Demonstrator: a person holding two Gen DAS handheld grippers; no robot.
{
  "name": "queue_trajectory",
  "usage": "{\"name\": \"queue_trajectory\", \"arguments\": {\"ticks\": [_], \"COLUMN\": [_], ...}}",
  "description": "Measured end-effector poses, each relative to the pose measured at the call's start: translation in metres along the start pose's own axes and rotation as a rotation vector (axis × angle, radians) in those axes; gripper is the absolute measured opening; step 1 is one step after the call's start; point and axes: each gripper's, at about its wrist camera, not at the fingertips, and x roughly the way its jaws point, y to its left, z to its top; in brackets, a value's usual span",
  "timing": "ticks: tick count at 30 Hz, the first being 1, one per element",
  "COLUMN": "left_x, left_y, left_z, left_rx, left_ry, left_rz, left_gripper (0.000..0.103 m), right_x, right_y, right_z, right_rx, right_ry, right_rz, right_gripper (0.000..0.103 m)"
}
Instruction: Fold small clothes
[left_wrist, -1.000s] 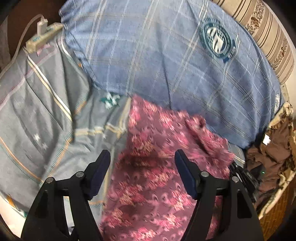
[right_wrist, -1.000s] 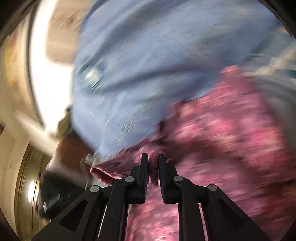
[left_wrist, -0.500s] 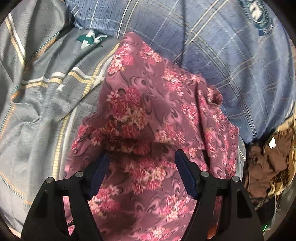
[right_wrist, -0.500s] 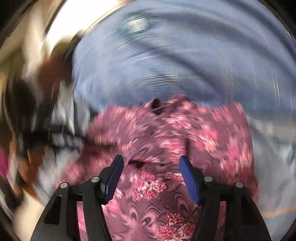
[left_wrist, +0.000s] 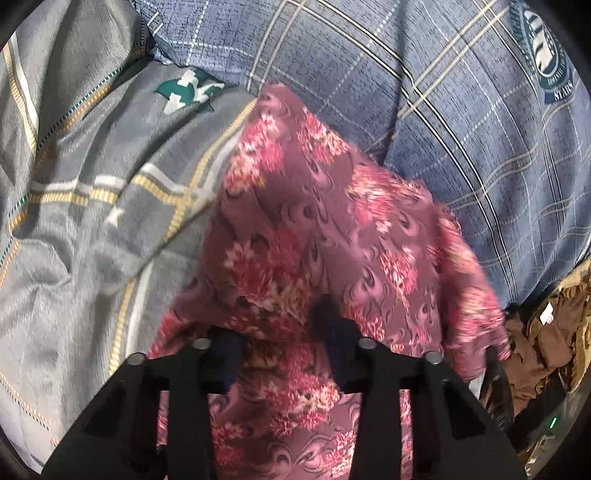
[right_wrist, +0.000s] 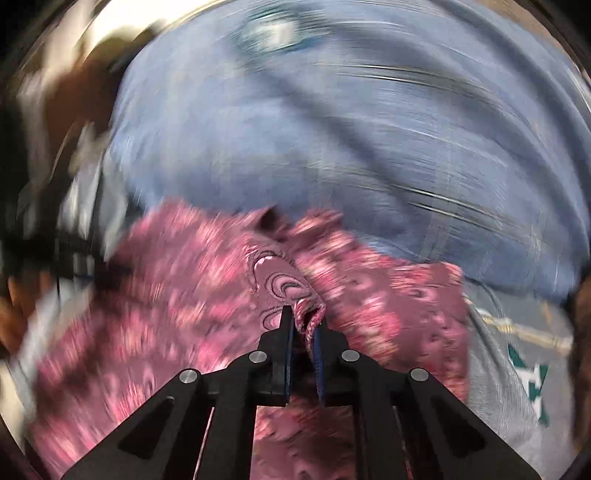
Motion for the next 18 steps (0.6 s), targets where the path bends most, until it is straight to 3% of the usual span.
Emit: {"name": "queue_trajectory", "arguments": {"ticks": [4,7,8,10,13,14,16,18], "left_x": [0.007,0.011,0.012,0.011,0.007,0.005,0.006,0.009], "left_y": [0.003,-0.001,-0.002,-0.005,-0.01,-0.01,-0.013,-0.016], "left_z": [0.006,0.007,0.006,0.005,-0.004,-0.008,-0.017,-0.02], "left_rx": [-0.009,0.006,0.011,0.013,0.023,0.026,0.031,0.04], "left_ry": [0.01,0.009,0.008,0.008,0.006,0.003,-0.004,-0.003], "left_rz": [0.009,0.032,0.036,0.03,-0.004,-0.016,-0.038,-0.047], "left_gripper": [0.028,0.028,0.028,0.028,0.034,0.042,0.054,0.056], "right_x": [0.021,0.033,0.034,0.026,0.001,-0.008,-0.015,-0.012], "right_y": [-0.074,-0.106,-0.118,-0.133,-0.132,-0.124,-0.108,-0.093], "right_z": [0.006,-0.003,-0.007,-0.013,-0.02,-0.023,-0.03,-0.035], "right_rx": [0.294,0.418,0.474,0.556,0.563,0.543,0.509,0.48], "right_ry": [0.031,0.068,0.069,0.038,-0.018,-0.022,-0.008,0.016], "right_rz": [0.026,-0.025,-0.029,-0.012,0.07,0.114,0.18,0.215], "right_gripper": [0.009,0.009,0.014,0.014,0.016,0.018,0.038,0.047]}}
